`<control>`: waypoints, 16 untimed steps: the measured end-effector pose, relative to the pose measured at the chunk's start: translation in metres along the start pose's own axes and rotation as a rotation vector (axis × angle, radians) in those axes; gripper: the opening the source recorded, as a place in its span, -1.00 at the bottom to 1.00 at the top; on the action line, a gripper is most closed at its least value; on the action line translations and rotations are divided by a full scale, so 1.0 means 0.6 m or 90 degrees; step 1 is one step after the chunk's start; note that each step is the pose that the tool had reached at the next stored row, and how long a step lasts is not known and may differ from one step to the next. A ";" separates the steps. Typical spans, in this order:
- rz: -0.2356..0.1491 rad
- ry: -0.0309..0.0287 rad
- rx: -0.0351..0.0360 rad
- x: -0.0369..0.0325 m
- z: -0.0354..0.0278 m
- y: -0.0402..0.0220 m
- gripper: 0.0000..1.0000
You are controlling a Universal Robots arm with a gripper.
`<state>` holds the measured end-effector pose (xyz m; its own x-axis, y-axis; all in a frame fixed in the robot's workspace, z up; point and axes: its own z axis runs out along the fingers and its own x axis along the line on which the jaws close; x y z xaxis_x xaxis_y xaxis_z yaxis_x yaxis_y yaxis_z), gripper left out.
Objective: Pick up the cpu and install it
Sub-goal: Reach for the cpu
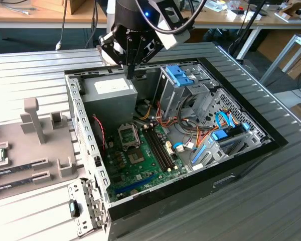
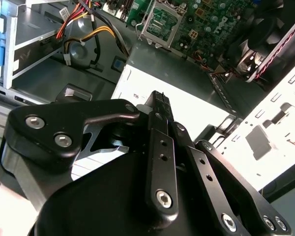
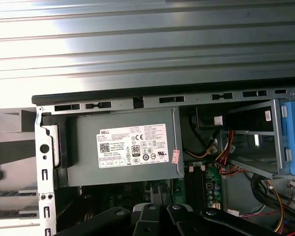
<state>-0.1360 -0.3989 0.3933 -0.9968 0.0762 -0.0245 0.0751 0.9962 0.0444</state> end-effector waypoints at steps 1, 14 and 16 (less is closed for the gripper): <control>0.000 0.0000 0.0000 0.000 0.000 0.000 -0.79; 0.000 0.0000 0.0000 0.010 0.000 -0.001 -0.79; 0.000 0.0000 0.0000 0.011 0.000 -0.001 -0.79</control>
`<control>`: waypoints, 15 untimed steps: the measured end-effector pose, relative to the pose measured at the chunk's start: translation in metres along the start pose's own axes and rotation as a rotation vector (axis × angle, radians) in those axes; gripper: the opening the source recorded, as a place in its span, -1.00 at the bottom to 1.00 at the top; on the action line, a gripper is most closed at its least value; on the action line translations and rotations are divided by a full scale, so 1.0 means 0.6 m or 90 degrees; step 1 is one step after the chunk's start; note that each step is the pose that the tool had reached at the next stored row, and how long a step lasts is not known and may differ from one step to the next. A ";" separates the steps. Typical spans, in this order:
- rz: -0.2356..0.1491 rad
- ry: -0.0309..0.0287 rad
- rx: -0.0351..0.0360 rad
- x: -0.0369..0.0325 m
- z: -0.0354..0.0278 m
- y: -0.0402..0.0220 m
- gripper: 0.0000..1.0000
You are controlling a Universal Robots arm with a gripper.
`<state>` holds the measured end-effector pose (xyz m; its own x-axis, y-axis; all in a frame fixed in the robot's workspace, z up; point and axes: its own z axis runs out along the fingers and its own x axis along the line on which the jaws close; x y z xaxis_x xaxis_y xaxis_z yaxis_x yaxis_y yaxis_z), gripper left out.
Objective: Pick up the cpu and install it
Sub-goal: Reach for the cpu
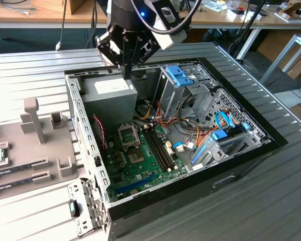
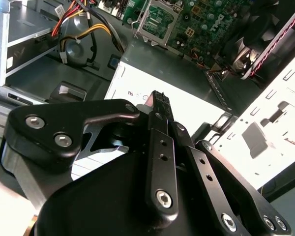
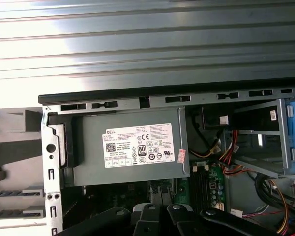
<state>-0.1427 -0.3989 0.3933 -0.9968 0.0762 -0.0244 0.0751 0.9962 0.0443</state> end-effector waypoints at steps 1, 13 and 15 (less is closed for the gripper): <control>0.000 0.0000 -0.0001 0.000 0.000 0.000 -0.79; 0.000 0.0000 0.0000 0.009 0.000 -0.001 -0.79; 0.000 0.0000 -0.0001 0.010 0.000 -0.001 -0.79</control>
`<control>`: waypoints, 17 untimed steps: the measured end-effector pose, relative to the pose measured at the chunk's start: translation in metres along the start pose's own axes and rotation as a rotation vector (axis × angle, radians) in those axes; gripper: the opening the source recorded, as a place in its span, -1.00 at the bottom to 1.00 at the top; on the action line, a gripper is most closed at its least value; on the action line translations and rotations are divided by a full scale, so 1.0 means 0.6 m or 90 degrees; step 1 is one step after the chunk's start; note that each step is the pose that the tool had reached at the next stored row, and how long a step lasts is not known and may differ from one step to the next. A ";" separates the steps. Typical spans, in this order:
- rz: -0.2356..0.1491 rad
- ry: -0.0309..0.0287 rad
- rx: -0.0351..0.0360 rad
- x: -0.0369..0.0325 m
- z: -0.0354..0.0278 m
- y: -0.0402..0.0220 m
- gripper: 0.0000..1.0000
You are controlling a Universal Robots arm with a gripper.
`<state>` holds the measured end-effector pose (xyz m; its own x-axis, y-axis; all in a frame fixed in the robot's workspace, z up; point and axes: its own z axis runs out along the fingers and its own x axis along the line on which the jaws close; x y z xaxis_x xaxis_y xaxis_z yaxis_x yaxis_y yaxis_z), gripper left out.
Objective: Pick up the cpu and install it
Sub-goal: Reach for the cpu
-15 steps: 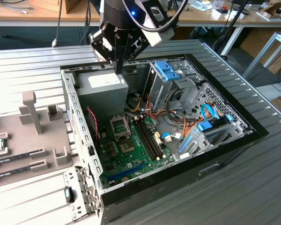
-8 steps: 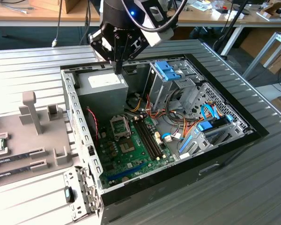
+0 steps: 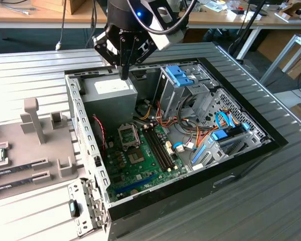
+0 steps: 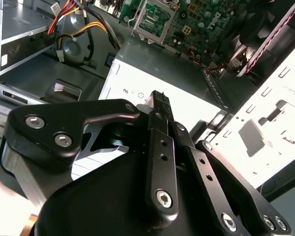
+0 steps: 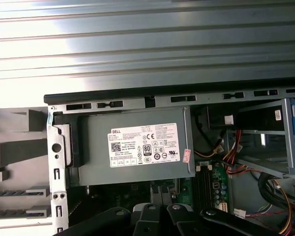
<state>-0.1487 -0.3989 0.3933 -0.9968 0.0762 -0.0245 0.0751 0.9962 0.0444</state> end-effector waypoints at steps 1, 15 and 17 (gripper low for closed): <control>0.000 0.0000 0.0000 0.001 0.000 0.000 -0.79; 0.000 0.0000 0.0000 0.013 0.000 -0.001 -0.79; 0.000 0.0000 0.0000 0.015 0.000 -0.001 -0.79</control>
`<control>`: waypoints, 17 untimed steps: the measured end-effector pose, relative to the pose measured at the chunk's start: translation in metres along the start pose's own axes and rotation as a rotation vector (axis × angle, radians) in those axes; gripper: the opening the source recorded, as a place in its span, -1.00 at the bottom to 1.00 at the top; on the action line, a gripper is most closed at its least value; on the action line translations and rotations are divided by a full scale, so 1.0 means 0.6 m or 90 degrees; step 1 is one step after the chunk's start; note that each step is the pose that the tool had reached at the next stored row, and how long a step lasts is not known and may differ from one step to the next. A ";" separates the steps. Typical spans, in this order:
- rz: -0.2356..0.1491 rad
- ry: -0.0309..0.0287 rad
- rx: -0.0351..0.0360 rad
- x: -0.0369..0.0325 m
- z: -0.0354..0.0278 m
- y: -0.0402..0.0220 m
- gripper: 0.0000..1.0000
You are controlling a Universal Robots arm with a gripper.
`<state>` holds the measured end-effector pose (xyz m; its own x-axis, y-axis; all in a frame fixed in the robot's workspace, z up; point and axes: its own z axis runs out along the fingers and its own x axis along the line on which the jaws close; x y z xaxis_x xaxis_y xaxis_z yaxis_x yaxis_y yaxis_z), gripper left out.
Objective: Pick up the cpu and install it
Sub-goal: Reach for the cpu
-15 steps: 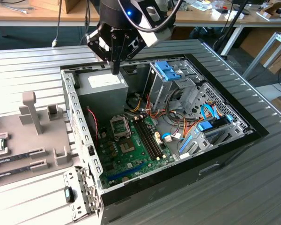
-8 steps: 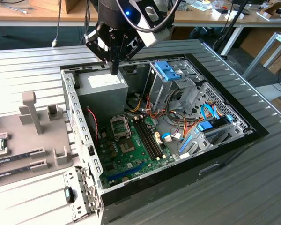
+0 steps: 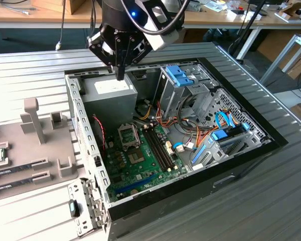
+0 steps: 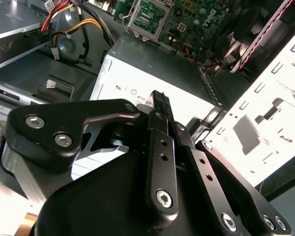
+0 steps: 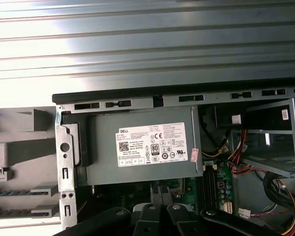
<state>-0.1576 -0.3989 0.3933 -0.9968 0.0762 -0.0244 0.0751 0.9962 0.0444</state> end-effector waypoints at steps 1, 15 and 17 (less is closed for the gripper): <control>0.000 0.0000 0.0000 0.001 0.000 0.000 -0.79; 0.000 0.0000 0.0000 0.015 0.000 -0.001 -0.79; 0.000 0.0000 0.0000 0.017 0.000 -0.001 -0.79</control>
<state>-0.1676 -0.3989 0.3932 -0.9968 0.0763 -0.0245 0.0751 0.9962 0.0444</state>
